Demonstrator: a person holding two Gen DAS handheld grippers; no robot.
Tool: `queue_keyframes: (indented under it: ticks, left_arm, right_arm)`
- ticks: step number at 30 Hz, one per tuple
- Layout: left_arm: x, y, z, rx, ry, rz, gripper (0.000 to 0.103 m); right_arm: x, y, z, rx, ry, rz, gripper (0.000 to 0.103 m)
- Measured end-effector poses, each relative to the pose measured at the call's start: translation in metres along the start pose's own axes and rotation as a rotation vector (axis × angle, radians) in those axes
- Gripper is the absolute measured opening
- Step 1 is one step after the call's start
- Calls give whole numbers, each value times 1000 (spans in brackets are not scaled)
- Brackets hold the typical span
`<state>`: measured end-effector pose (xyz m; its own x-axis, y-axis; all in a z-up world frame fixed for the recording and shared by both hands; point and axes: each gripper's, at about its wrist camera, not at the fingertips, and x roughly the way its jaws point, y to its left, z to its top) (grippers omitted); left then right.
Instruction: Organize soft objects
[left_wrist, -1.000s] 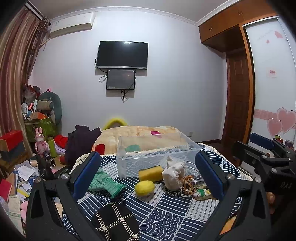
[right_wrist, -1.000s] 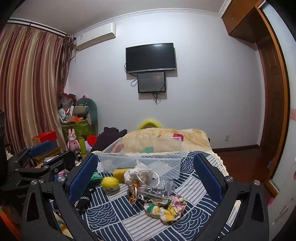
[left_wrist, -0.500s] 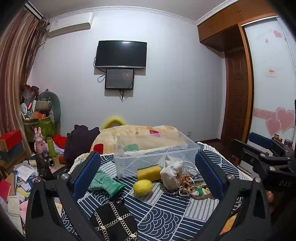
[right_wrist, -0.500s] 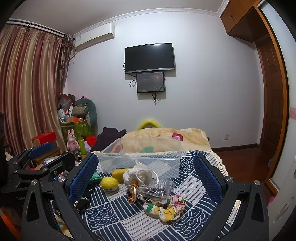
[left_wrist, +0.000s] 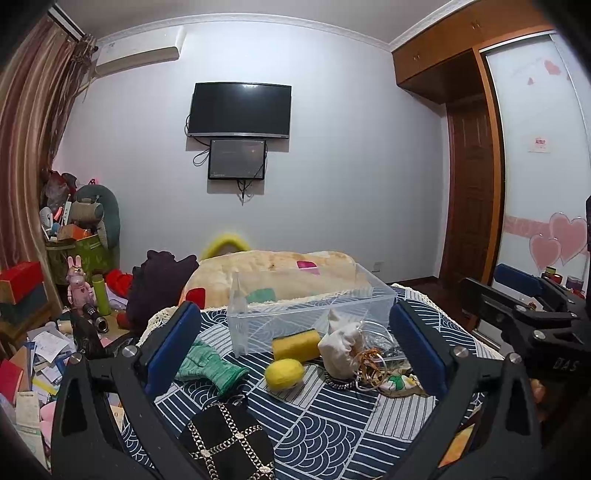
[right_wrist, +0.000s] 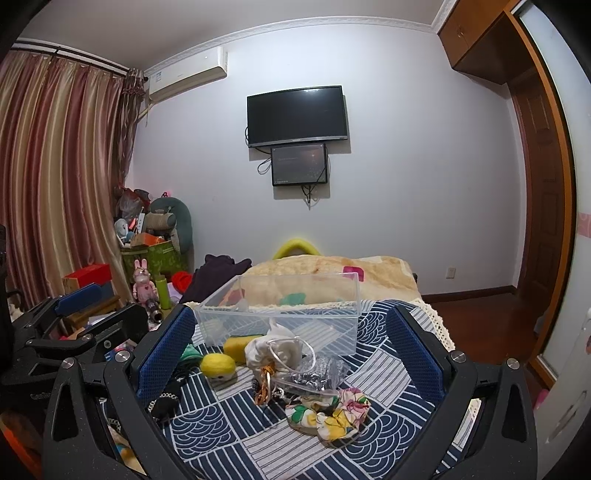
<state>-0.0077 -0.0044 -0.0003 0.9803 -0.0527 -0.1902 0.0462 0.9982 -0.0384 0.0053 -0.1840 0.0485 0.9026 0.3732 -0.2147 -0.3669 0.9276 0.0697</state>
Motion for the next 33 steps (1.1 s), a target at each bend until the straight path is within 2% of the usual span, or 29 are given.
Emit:
queue_keyframes:
  ticks: [11,17,20,21,23,25,29,33]
  left_arm:
    - [-1,1,0,-12,-9,-4,103]
    - [8,5,-4,-32,46,-28,103]
    - [9,5,-6,-23,63,-13,103]
    - [9,5,-8,-16,64,-4,102]
    - [7,6,-12,0,72,11,92]
    - [10,7,-19,22,109,20,85]
    - [21,17,-42,33,211,56,81]
    - [31,32,-69,20,313,102,79]
  right_arm:
    - [-2,1,1,-1,-10,-8,103]
    - [-3,0,0,5,-5,-10,103]
    - [-2,0,-1,3,3,-15,103]
    - [-2,-1,-2,1,9,-16,103]
    - [-1,-2,-6,-1,20,-18,102]
    - [0,-4,-12,-9,43,-23,100]
    - [9,-14,-31,-23,128,-42,93]
    - [25,-29,-55,7,245,-55,91]
